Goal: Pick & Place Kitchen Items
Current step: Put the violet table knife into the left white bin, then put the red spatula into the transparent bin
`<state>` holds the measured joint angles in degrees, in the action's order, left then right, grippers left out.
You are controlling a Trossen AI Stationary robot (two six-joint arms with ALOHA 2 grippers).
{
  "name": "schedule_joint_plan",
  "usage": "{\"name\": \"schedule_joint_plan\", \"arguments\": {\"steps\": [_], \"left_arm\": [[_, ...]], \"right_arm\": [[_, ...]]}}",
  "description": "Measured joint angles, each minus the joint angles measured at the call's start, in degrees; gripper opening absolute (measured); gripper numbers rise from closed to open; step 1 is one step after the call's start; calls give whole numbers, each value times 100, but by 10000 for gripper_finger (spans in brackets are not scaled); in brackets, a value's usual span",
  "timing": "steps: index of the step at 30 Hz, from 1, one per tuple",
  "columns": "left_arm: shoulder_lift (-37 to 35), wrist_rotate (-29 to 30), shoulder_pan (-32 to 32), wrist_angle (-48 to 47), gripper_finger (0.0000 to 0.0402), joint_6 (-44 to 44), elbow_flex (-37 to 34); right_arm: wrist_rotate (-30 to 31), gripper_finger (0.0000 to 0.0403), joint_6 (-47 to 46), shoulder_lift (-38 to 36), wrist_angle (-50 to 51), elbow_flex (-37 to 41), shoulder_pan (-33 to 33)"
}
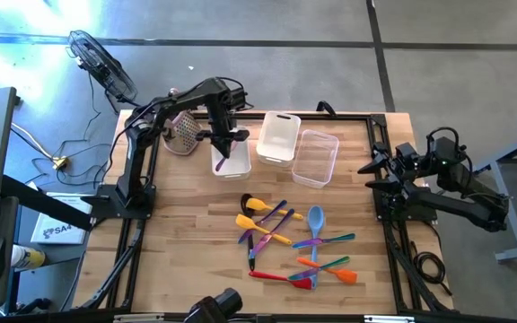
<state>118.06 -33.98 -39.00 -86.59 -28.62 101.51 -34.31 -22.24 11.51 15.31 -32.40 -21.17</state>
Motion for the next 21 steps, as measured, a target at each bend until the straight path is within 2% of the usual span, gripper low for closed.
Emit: {"name": "schedule_joint_plan", "arguments": {"steps": [11,21], "left_arm": [[0,144,2,123,15,-33,0],[0,145,2,124,71,-29,0]], "right_arm": [[84,199,0,0,-2,0,0],[84,199,-13,0,37,0,0]]}}
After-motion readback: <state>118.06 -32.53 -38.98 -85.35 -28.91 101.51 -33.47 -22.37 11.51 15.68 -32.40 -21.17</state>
